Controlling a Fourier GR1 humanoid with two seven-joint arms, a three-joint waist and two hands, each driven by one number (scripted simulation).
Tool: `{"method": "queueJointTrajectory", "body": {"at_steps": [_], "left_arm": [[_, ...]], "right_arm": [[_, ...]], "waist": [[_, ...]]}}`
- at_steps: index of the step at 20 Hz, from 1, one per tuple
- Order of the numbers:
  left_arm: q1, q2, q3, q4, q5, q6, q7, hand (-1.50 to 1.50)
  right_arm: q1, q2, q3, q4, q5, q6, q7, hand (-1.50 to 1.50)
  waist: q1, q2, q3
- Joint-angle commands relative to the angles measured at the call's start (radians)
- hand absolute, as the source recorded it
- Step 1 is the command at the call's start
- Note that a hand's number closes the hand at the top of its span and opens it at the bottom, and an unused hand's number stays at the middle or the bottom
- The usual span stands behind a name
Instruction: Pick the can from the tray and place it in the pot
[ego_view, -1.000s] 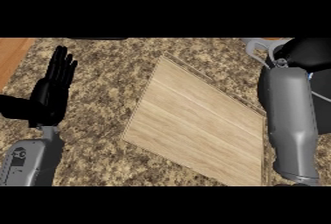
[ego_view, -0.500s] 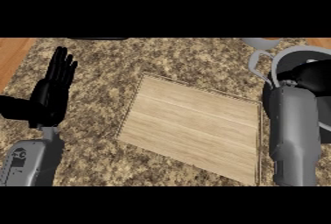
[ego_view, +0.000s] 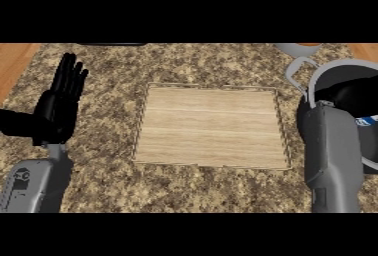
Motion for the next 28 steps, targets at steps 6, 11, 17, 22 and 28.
{"method": "queueJointTrajectory", "body": {"at_steps": [6, 11, 17, 22, 28], "left_arm": [[-0.001, 0.001, -0.014, -0.023, -0.008, 0.001, 0.032, 0.00], [0.020, 0.000, -0.005, -0.025, -0.012, 0.007, 0.013, 0.00], [0.007, 0.028, 0.013, -0.031, 0.000, -0.007, 0.040, 0.00], [0.007, 0.039, 0.036, -0.017, 0.014, -0.014, 0.037, 0.00], [0.036, 0.000, 0.009, -0.028, -0.017, 0.019, 0.015, 0.00]], "right_arm": [[-0.030, 0.003, 0.012, -0.084, -0.003, -0.382, 0.142, -1.50], [0.034, 0.003, 0.015, -0.145, -0.041, -0.561, 0.144, -1.50], [0.173, 0.003, 0.098, -0.293, -0.025, -0.619, 0.168, -1.50], [0.326, 0.003, 0.199, -0.436, -0.071, -0.645, 0.187, -1.50], [0.487, 0.003, 0.330, -0.630, -0.039, -0.579, 0.276, -1.50]], "waist": [[0.006, -0.001, 0.004], [0.005, -0.004, 0.004], [-0.010, -0.015, 0.003], [-0.021, -0.017, 0.003], [-0.027, -0.017, 0.002]]}}
